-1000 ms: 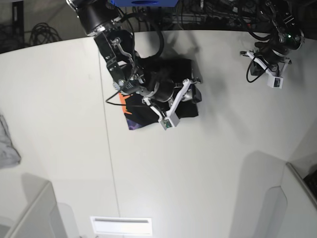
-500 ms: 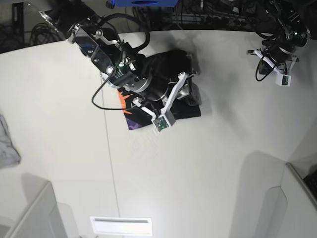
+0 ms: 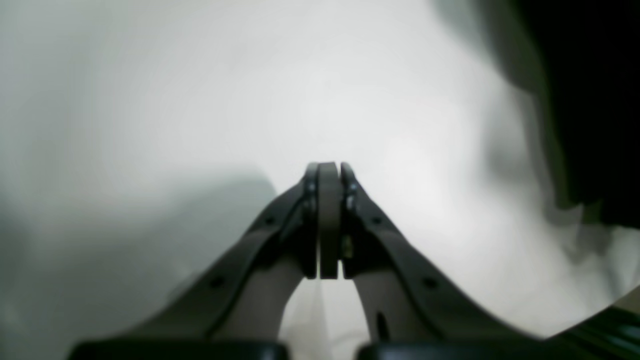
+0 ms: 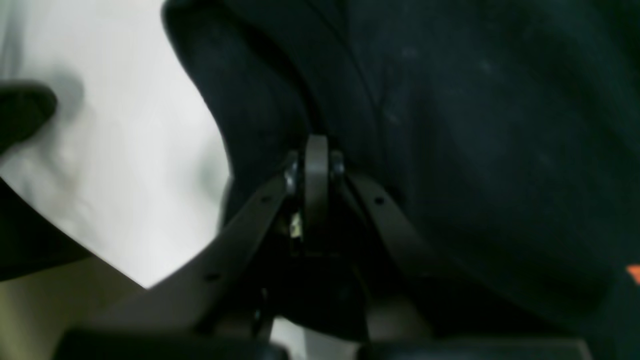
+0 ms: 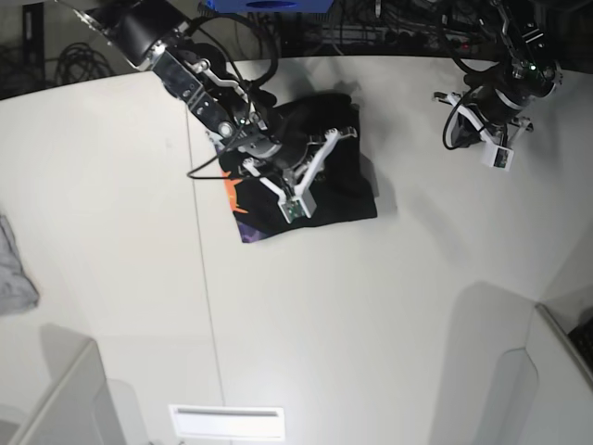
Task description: Fold the T-shirt properly
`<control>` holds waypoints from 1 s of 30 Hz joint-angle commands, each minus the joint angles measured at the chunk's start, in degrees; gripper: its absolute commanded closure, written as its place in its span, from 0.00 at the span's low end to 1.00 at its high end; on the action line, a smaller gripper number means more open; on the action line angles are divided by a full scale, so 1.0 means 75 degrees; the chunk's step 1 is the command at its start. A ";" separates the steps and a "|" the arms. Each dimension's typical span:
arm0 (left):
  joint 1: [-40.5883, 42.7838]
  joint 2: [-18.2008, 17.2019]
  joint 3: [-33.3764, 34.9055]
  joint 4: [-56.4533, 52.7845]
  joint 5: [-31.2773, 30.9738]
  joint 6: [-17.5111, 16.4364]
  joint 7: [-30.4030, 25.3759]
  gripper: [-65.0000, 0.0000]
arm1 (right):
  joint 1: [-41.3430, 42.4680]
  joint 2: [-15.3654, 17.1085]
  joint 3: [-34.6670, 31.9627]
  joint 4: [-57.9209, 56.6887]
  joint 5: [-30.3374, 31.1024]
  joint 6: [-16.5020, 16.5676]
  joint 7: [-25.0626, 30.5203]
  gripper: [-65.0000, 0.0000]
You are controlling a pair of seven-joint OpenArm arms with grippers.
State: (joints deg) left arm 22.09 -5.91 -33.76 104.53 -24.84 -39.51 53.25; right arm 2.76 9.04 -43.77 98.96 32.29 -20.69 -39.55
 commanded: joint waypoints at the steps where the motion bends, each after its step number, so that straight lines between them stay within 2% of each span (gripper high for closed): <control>1: 0.0027 -0.0108 0.0006 0.0158 -0.0058 -0.0066 -0.0097 1.00 | 0.0258 -0.0168 0.0016 -0.0025 -0.0010 0.0021 0.0204 1.00; 7: 0.0027 -0.0097 0.0545 0.0216 -0.0046 -0.0066 -0.0109 1.00 | 0.0762 -0.0824 0.0004 -0.1209 -0.0022 0.0021 0.0239 1.00; 11: -0.0020 -0.0097 0.0733 0.0205 -0.0011 -0.0066 -0.0109 1.00 | 0.0786 -0.0918 0.0004 -0.1045 -0.0022 0.0021 0.0251 1.00; 14: -0.0044 -0.0097 0.0756 0.0216 -0.0046 -0.0066 -0.0109 1.00 | 0.0774 -0.0801 0.0051 -0.0424 -0.0022 -0.0014 0.0204 1.00; 17: -0.0079 -0.0073 0.0756 0.0263 -0.0058 -0.0066 -0.0109 1.00 | 0.0762 -0.0414 0.0086 0.0139 -0.0022 -0.0049 0.0204 1.00; 20: -0.0313 0.0243 0.0756 0.0216 -0.0058 -0.0066 -0.0109 0.99 | 0.0516 -0.0050 0.0520 0.0467 0.0037 -0.0049 0.0204 1.00; 23: -0.0536 0.0583 0.0756 0.0193 -0.0070 -0.0066 -0.0109 0.65 | 0.0036 0.0078 0.1247 0.0807 0.0025 -0.0002 0.0204 1.00; 25: -0.0700 0.0829 0.0768 0.0181 -0.0070 -0.0066 -0.0109 0.47 | -0.0246 0.0219 0.1622 0.1077 0.0025 0.0021 0.0204 1.00; 27: -0.0853 0.1017 0.0908 0.0181 -0.0070 -0.0066 -0.0097 0.35 | -0.0433 0.0430 0.1786 0.1323 0.0025 0.0021 0.0204 1.00; 30: -0.0935 0.1099 0.1412 -0.0006 -0.0070 -0.0066 -0.0097 0.29 | -0.0668 0.0711 0.1950 0.1581 0.0037 0.0021 0.0215 1.00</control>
State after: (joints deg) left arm 15.22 2.39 -22.98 103.72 -24.27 -39.31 53.36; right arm -2.94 14.61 -29.39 109.62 32.56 -21.02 -39.07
